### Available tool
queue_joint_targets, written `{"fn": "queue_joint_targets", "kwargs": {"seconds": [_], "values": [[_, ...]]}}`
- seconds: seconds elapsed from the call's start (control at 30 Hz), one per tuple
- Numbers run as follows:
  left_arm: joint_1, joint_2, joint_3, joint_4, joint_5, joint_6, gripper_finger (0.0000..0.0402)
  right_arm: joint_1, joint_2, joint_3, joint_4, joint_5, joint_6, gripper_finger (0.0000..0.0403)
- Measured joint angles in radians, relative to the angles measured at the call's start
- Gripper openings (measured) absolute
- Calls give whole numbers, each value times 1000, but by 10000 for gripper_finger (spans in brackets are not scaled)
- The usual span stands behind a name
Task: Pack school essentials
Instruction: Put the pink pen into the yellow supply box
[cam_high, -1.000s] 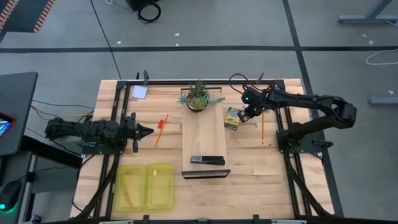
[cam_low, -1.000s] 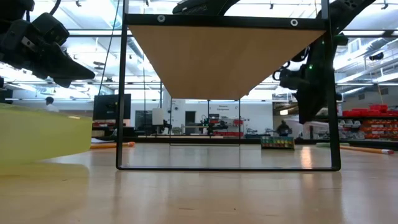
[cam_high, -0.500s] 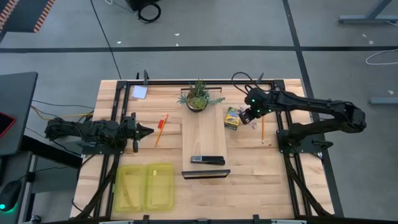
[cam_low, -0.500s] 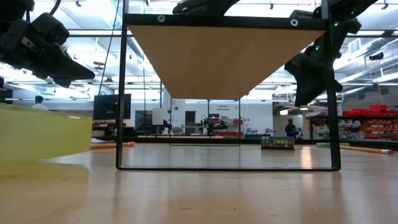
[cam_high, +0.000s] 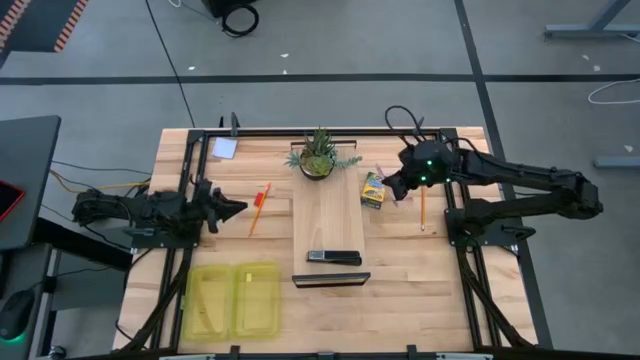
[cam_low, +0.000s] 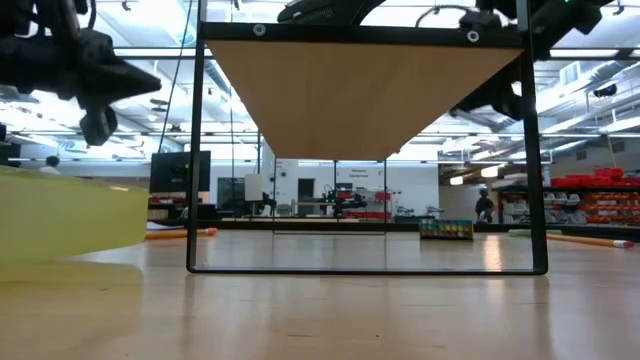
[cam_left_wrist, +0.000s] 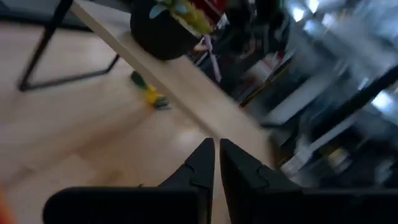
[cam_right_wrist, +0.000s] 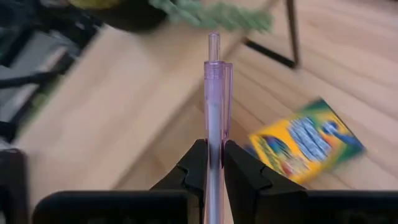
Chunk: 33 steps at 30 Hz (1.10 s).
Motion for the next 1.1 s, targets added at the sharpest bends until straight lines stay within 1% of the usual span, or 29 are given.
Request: {"fn": "queue_joint_targets", "kwargs": {"seconds": [0.13,0.23,0.3,0.43,0.63,0.83,0.93,1.1], "values": [[0,0,0,58,-5,-166,21,21,-3,0,69,-9,-18,47],[0,0,0,122,-19,-212,19,35,6,0,121,-14,-19,47],[0,8,0,188,-46,-194,20,45,14,0,164,-18,-17,47],[0,58,0,334,-78,-98,29,68,31,0,268,-18,-2,47],[0,214,1,483,-104,-72,56,94,52,0,432,-18,37,47],[0,379,3,634,-104,-74,93,101,109,70,439,-17,34,47],[0,450,49,623,-98,-55,109,105,154,127,439,-13,7,47],[0,566,155,620,-94,32,128,105,240,221,439,-25,-29,47]]}}
